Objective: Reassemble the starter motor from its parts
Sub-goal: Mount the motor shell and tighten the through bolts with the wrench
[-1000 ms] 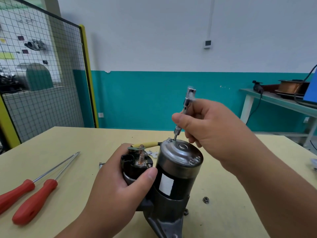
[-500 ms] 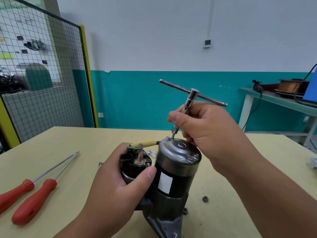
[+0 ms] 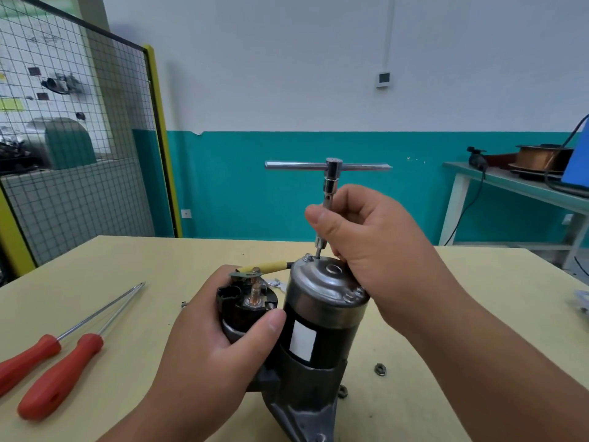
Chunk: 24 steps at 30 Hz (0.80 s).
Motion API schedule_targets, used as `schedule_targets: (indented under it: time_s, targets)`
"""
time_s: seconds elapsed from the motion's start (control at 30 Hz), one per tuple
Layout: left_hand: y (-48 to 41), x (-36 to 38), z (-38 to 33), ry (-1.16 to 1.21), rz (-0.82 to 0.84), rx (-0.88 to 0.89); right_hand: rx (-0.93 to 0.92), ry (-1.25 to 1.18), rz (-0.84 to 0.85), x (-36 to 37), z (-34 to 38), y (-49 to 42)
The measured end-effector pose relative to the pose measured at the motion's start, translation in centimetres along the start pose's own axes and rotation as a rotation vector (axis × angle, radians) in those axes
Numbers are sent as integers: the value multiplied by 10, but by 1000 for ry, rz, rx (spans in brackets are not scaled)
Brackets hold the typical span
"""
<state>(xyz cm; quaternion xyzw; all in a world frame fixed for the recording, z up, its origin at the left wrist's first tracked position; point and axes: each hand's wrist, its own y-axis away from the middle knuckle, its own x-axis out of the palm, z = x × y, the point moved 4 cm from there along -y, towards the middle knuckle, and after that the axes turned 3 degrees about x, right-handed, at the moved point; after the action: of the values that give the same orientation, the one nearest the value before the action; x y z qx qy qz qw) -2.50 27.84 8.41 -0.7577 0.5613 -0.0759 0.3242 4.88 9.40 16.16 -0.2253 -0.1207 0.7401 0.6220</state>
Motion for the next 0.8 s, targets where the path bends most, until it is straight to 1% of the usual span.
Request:
schedule_targets:
  time_s: [0.13, 0.27, 0.33, 0.4, 0.5, 0.6, 0.73, 0.8]
  targets:
    - [0, 0, 5, 42, -6, -32, 19, 21, -15, 0, -3, 1]
    - [1, 0, 6, 75, 1, -52, 57, 5, 43, 1, -3, 1]
    - [2, 0, 6, 74, 4, -41, 46, 13, 64, -1, -2, 1]
    - [2, 1, 3, 61, 8, -18, 5, 46, 55, -2, 0, 0]
    - [1, 0, -3, 14, 9, 17, -19, 5, 22, 0, 0, 0]
    - [1, 0, -4, 8, 6, 18, -4, -46, 0, 1, -1, 1]
    - [1, 0, -2, 4, -11, 7, 43, 1, -21, 1, -2, 2]
    - [1, -1, 0, 4, -22, -5, 71, 12, -5, 2, -3, 2]
